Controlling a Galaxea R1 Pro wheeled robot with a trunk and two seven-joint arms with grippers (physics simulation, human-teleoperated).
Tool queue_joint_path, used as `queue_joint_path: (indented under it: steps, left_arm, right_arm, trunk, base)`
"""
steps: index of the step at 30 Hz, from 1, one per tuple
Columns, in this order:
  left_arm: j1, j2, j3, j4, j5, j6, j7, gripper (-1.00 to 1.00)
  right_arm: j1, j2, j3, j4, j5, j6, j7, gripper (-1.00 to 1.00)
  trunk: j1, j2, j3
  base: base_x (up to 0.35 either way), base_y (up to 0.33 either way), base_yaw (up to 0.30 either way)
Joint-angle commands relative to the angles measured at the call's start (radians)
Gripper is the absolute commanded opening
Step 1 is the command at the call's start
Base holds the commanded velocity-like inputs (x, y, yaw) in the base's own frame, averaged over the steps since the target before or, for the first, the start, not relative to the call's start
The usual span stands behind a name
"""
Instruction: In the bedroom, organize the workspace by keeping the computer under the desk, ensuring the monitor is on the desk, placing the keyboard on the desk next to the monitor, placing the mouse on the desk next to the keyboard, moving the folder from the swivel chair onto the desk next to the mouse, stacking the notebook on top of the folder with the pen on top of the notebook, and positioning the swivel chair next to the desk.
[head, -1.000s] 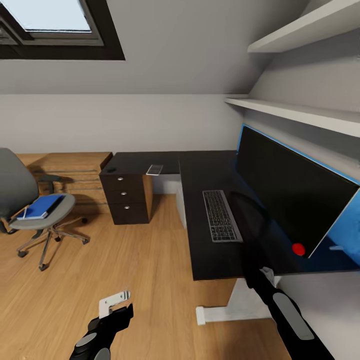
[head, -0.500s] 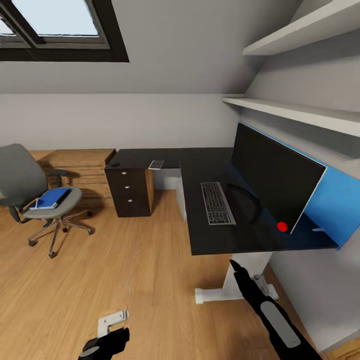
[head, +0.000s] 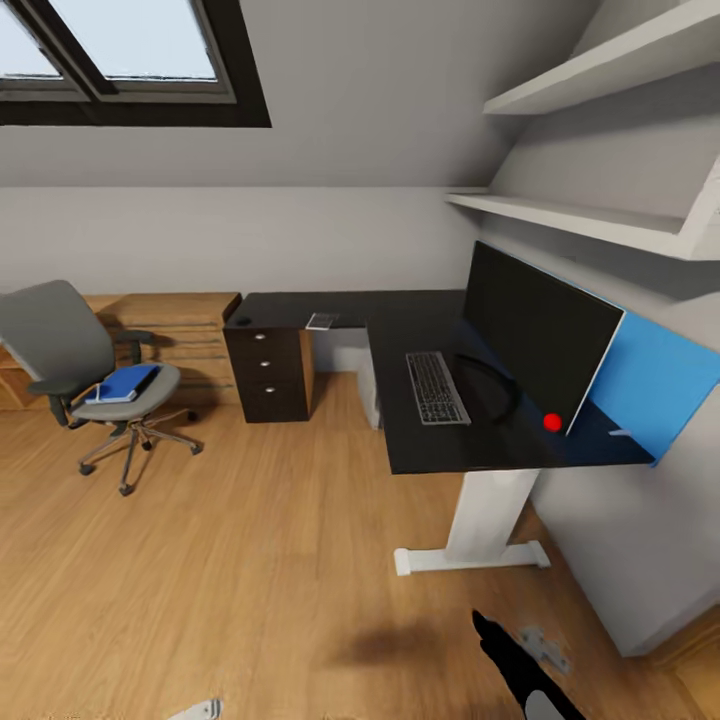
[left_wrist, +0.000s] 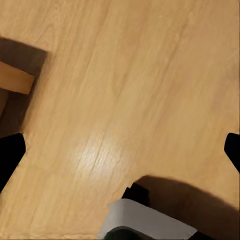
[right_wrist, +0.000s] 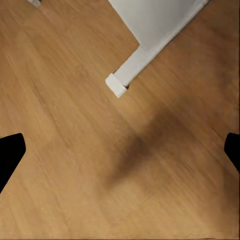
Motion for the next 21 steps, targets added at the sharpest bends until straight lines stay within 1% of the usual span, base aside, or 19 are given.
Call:
queue_joint_path:
  steps: [1, 2, 3, 4, 5, 7, 8, 9, 10, 12, 15, 21]
  left_arm:
    - [0.000, 0.001, -0.005, 0.024, 0.004, -0.006, 0.004, 1.00]
    - [0.000, 0.001, -0.006, 0.073, 0.002, -0.024, -0.004, 1.00]
    - [0.000, 0.000, -0.008, 0.118, -0.003, -0.052, -0.020, 1.00]
    - [0.000, -0.001, -0.010, 0.138, -0.008, -0.074, -0.030, 1.00]
    - [0.000, -0.001, -0.014, 0.175, -0.024, -0.129, -0.059, 1.00]
    - [0.000, -0.001, -0.020, 0.211, -0.047, -0.192, -0.096, 1.00]
    - [0.000, 0.000, -0.023, 0.248, -0.070, -0.250, -0.135, 1.00]
    - [0.000, 0.000, -0.024, 0.265, -0.080, -0.273, -0.154, 1.00]
    - [0.000, 0.001, -0.025, 0.299, -0.094, -0.308, -0.187, 1.00]
    - [0.000, 0.000, -0.025, 0.337, -0.107, -0.339, -0.219, 1.00]
    - [0.000, -0.001, -0.026, 0.363, -0.116, -0.358, -0.240, 1.00]
    - [0.000, -0.003, -0.027, 0.397, -0.121, -0.368, -0.253, 1.00]
  right_arm:
    - [-0.001, 0.002, 0.008, 0.027, 0.002, -0.039, 0.001, 1.00]
    - [0.000, 0.017, 0.011, 0.070, 0.030, -0.106, 0.002, 1.00]
    - [0.000, 0.041, 0.016, 0.113, 0.065, -0.178, 0.002, 1.00]
    - [0.000, 0.054, 0.018, 0.136, 0.084, -0.216, 0.003, 1.00]
    - [0.000, 0.081, 0.021, 0.185, 0.123, -0.290, 0.002, 1.00]
    - [0.000, 0.104, 0.023, 0.238, 0.160, -0.358, 0.001, 1.00]
    - [0.000, 0.120, 0.024, 0.294, 0.191, -0.415, 0.000, 1.00]
    - [0.000, 0.125, 0.025, 0.318, 0.203, -0.437, 0.000, 1.00]
    - [0.000, 0.134, 0.027, 0.361, 0.222, -0.470, 0.001, 1.00]
    - [0.001, 0.142, 0.029, 0.400, 0.239, -0.501, 0.002, 1.00]
    - [0.001, 0.149, 0.030, 0.427, 0.250, -0.518, 0.003, 1.00]
    - [0.001, 0.156, 0.032, 0.446, 0.267, -0.551, 0.005, 1.00]
  trunk:
    - [0.000, -0.001, -0.001]
    - [0.000, -0.001, -0.001]
    - [0.000, -0.001, -0.001]
    - [0.000, -0.001, -0.001]
    - [0.000, -0.001, -0.001]
    - [0.000, -0.001, -0.001]
    - [0.000, -0.001, -0.001]
    - [0.000, -0.001, -0.001]
    - [0.000, -0.001, -0.001]
    - [0.000, -0.001, -0.001]
    - [0.000, -0.001, -0.001]
    - [0.000, -0.001, -0.001]
  base:
    - [-0.199, 0.261, 0.000]
    - [-0.171, 0.280, 0.000]
    - [-0.150, 0.292, 0.000]
    - [-0.142, 0.296, 0.000]
    - [-0.130, 0.302, 0.000]
    - [-0.124, 0.306, 0.000]
    - [-0.116, 0.309, 0.000]
    - [-0.113, 0.311, 0.000]
    - [-0.108, 0.313, 0.000]
    - [-0.105, 0.314, 0.000]
    - [-0.100, 0.315, 0.000]
    - [-0.098, 0.316, 0.000]
